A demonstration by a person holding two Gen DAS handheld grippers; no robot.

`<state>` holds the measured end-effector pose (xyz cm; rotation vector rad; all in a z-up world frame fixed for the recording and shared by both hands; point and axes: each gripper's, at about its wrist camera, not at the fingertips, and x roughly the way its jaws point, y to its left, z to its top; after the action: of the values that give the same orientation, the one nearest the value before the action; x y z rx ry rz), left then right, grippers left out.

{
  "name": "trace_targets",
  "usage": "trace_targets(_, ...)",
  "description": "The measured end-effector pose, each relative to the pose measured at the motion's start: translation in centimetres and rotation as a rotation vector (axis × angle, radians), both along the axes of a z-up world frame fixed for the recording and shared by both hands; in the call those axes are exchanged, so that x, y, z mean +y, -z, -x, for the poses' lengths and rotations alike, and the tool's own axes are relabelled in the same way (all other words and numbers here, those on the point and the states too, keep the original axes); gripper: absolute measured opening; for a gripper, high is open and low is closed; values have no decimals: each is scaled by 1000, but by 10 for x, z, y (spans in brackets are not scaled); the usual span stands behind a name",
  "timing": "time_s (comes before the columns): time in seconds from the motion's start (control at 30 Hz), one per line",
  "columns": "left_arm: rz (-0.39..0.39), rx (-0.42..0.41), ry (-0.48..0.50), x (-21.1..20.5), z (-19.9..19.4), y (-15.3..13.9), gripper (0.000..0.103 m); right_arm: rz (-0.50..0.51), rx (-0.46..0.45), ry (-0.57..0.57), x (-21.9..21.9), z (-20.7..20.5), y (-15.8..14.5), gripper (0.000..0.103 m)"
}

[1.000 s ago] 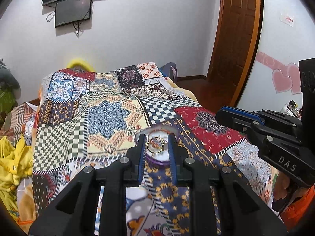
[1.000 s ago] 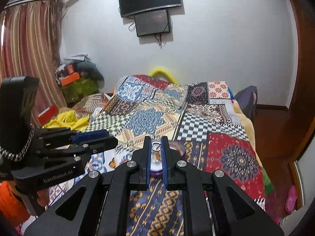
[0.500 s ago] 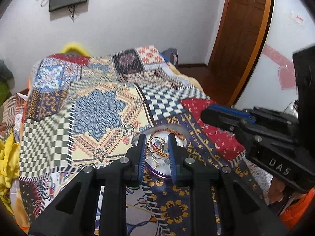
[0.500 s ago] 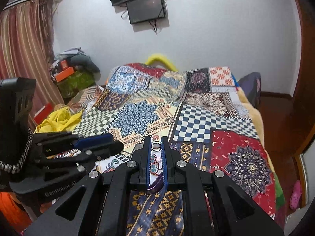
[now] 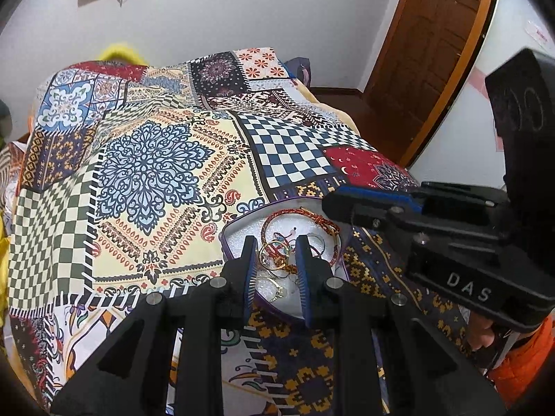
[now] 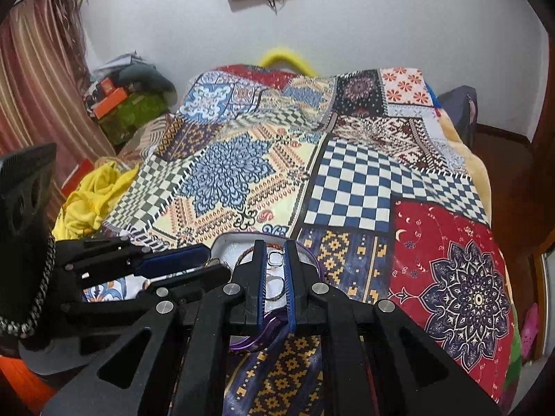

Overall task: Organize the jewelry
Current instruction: 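Open both tools over the tin and lift them away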

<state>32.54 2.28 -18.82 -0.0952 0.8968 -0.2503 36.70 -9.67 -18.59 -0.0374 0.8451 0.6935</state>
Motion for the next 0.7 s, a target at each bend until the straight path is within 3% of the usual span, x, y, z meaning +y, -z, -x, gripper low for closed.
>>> trace_targets(0.23, 17, -5, 3, 4, 3, -6, 22, 2, 37, -2, -2, -1, 2, 10)
trace_targets(0.37, -7, -55, -14, 6, 16, -24, 22, 1, 12, 7, -6, 6, -8, 13)
trace_targets(0.53, -47, -184, -55, 7, 45, -69, 25, -19, -87, 23, -14, 30, -43, 14)
trace_targets(0.7, -73, -367, -96, 7, 91, -129, 33, -71, -268, 64, -30, 75, -98, 13)
